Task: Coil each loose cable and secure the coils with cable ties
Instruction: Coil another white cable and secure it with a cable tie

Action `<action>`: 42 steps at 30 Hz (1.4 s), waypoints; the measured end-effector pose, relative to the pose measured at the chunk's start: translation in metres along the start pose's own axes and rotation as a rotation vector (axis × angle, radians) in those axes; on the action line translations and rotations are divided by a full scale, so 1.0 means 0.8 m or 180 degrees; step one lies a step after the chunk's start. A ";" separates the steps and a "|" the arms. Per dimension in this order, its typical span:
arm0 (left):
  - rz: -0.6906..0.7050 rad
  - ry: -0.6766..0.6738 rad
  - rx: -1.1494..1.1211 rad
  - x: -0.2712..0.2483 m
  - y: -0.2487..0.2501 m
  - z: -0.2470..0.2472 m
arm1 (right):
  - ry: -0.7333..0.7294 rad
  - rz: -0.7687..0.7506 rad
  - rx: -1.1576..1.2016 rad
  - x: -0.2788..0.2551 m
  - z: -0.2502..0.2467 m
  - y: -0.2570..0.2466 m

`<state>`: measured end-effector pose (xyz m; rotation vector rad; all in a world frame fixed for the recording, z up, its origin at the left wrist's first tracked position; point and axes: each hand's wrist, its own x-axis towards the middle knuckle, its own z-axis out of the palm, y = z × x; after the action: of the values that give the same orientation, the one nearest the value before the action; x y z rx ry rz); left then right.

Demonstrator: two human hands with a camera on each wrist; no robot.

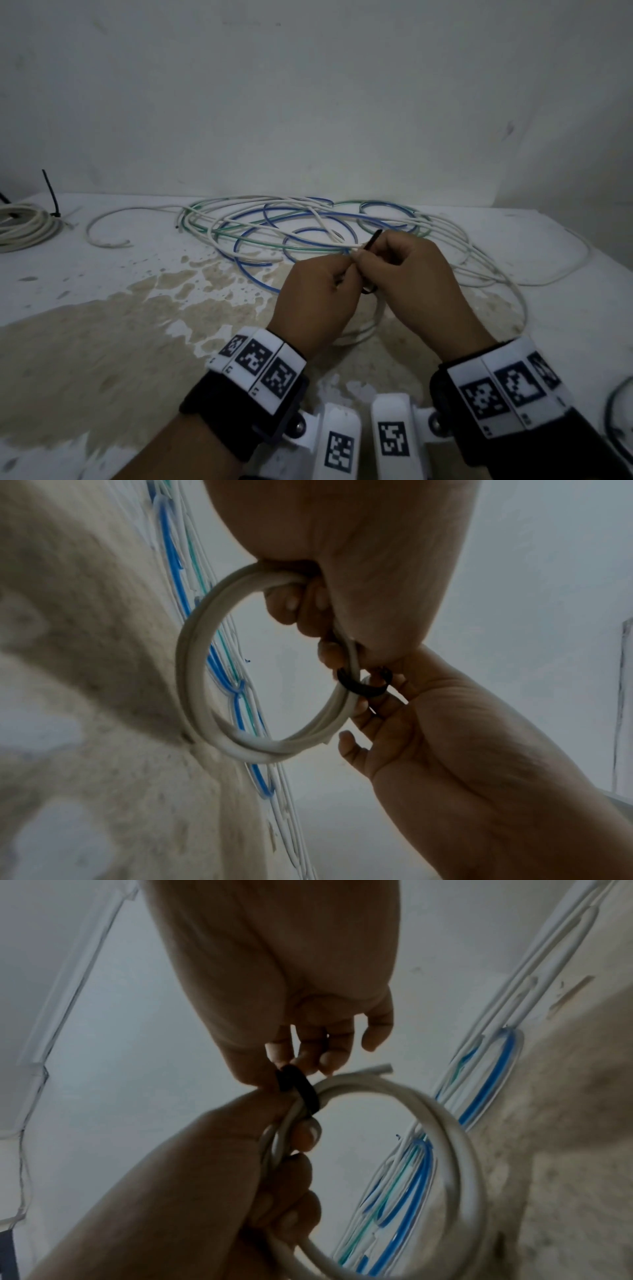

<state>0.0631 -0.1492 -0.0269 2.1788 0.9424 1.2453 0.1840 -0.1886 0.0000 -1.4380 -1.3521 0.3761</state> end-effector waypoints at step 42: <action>-0.0642 -0.0288 -0.1283 0.006 -0.005 -0.003 | 0.0442 -0.0352 0.0194 -0.002 0.003 -0.002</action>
<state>0.0608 -0.1429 -0.0259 1.7648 0.7738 1.1184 0.1807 -0.1889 -0.0001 -1.3088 -1.2903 0.2388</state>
